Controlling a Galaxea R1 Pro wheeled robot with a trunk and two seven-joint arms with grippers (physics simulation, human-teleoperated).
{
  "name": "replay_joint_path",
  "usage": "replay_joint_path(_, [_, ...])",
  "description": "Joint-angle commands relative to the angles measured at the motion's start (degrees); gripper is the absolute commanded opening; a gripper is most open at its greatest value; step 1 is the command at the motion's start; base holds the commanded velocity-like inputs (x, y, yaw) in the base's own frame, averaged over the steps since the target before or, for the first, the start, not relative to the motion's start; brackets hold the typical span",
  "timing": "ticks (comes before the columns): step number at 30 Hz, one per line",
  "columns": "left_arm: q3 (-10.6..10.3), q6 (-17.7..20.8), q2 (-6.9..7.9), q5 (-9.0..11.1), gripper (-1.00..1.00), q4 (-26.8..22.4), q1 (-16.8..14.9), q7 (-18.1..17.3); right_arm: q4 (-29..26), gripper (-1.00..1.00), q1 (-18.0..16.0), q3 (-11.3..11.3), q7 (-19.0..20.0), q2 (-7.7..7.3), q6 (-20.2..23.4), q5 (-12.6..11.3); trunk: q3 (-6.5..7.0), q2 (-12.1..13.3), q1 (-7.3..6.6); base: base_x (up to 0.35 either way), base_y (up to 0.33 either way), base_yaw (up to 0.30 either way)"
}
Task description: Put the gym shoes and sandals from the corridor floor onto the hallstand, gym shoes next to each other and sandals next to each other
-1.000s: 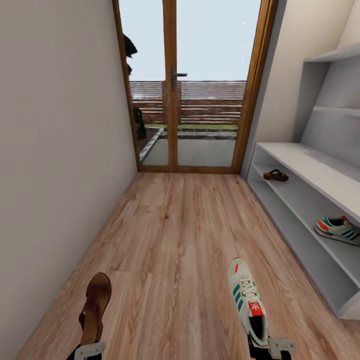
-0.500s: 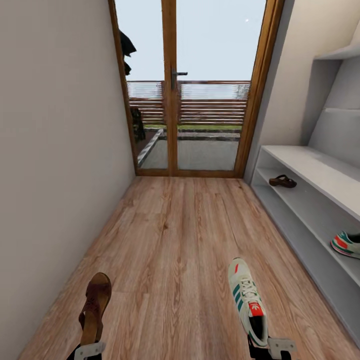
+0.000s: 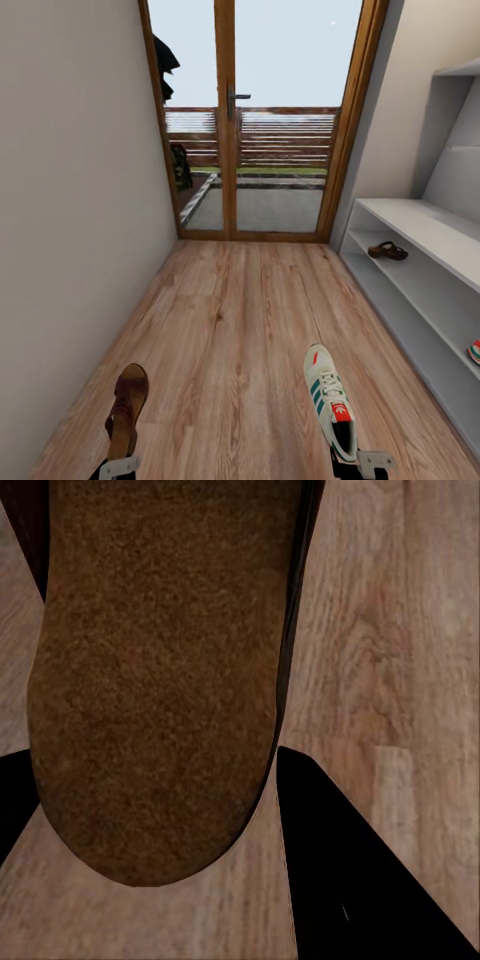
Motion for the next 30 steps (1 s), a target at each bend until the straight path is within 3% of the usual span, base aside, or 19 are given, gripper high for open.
replay_joint_path(1, [0.5,-0.1,-0.04,-0.4,-1.0,0.0,0.0,-0.5,0.0,-1.0,0.0,0.0,-0.3,0.0,-0.1,0.2,-0.05,0.0,0.02,0.339,0.0,0.0])
replay_joint_path(23, [0.5,-0.2,-0.03,-0.4,-1.0,0.0,0.0,-0.5,0.0,-1.0,0.0,0.0,-0.3,0.02,-0.1,0.2,-0.05,0.0,0.02,0.339,0.002,-0.001])
replay_joint_path(30, [0.5,-0.2,-0.03,-0.4,-1.0,0.0,0.0,-0.5,0.0,-1.0,0.0,0.0,-0.3,0.01,-0.1,0.2,-0.05,0.0,0.02,0.328,0.106,-0.183])
